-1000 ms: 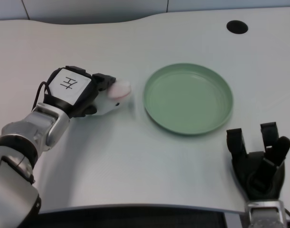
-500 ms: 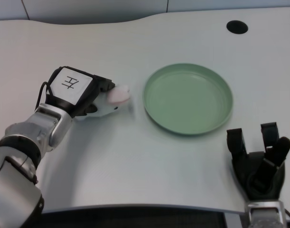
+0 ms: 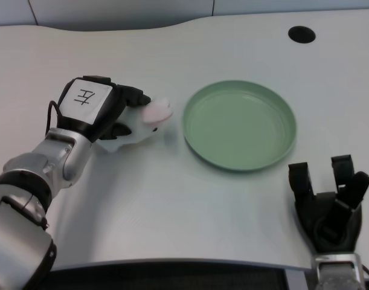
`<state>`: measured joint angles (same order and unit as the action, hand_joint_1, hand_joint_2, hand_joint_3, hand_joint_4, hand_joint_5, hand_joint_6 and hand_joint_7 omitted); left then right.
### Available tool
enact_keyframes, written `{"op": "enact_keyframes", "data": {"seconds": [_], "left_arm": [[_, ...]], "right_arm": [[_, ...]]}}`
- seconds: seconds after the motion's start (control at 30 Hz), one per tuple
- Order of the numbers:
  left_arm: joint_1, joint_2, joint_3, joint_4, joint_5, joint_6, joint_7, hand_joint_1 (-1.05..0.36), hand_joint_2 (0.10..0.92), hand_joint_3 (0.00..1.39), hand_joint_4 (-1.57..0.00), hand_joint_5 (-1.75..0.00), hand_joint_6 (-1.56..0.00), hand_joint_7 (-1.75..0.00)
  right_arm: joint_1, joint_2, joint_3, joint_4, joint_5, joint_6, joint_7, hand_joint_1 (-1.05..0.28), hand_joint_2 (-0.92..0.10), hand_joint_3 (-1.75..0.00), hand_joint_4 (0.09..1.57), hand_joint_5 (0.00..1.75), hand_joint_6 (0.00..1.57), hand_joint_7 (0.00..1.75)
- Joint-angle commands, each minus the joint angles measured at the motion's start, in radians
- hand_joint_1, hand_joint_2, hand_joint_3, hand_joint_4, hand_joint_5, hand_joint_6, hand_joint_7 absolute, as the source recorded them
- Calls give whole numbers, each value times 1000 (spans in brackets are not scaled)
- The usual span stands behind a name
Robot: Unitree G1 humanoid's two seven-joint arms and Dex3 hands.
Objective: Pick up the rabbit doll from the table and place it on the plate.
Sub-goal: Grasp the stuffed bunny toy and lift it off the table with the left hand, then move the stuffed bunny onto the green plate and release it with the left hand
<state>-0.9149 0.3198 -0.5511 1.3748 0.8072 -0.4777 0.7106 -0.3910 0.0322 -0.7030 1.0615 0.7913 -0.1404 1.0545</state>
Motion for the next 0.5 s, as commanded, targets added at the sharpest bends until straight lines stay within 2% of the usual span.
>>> {"op": "enact_keyframes", "data": {"seconds": [0.03,0.13,0.27,0.5], "left_arm": [[-36,13,18,-3,-20,-20,-21,-53,790,6,-761,-1143,-1194,0],[-57,23,23,-9,-22,-38,-14,-79,791,4,-774,-1127,-1195,-1],[-77,29,21,-12,-18,-51,1,-95,806,8,-788,-1117,-1191,-1],[-86,25,43,-13,-41,-77,-18,-130,837,10,-789,-1078,-1181,0]], "right_arm": [[-26,-1,1,29,-1,2,-20,-573,-921,-144,775,1746,580,1746],[-41,-8,0,47,-2,8,-25,-573,-921,-147,776,1746,581,1746],[-57,-21,1,72,-7,7,-16,-575,-921,-159,778,1746,577,1743],[-77,-30,-5,102,-5,9,-15,-576,-921,-131,774,1746,598,1694]]}}
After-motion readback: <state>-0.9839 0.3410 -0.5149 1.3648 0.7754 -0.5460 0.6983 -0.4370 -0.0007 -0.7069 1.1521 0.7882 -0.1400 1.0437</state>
